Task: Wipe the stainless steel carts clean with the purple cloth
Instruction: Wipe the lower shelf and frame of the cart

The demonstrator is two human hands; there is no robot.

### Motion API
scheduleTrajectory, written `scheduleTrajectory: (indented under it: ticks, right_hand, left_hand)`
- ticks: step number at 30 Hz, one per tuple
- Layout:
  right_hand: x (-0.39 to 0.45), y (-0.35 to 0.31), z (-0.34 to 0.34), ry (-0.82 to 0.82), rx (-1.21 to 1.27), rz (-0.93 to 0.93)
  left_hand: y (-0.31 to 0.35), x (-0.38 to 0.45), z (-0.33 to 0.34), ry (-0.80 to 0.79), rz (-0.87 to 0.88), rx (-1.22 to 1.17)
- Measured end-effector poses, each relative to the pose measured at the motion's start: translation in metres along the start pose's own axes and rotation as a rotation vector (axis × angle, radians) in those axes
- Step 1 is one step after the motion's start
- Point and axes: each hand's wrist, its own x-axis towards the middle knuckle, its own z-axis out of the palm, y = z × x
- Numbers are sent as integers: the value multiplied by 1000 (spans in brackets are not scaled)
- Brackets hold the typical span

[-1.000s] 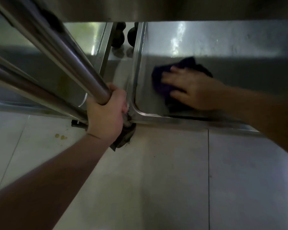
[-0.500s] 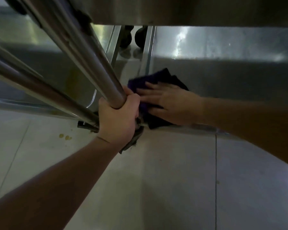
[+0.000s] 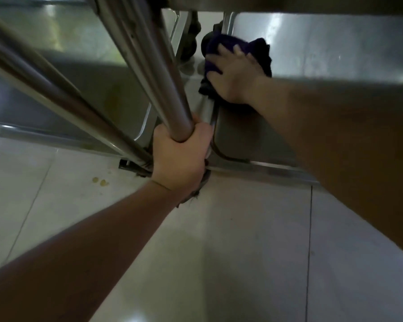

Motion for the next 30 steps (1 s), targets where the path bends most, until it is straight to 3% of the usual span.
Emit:
scheduleTrajectory:
  ticks: [7,8,11,14,18,22,25,30]
  right_hand:
    - [-100,1,37,-68,-51,-369]
    - [-92,12,34,-34,-58,-317]
    - [-52,26,17,50,-13,73]
    - [-41,10,21,101,29,145]
    - [-95,-4,40,94,60,-34]
    - [-163,9,42,-90,25,-324]
    - [-171,39,16,-262,0,-463]
    - [-157,91,-10,-356,-101,-564]
  left_hand:
    - [-4,3,-3,10,12,3]
    - [-3,2,-3,5,12,12]
    - [-4,2,-2,-2,-4,4]
    - [-3,2,-1,24,-4,-15]
    - [-3,2,1,45,8,3]
    - [-3,3,-1,42,-3,2]
    - [-6,3,-4,12,11,32]
    - [-6,4,-9,-14,-7,67]
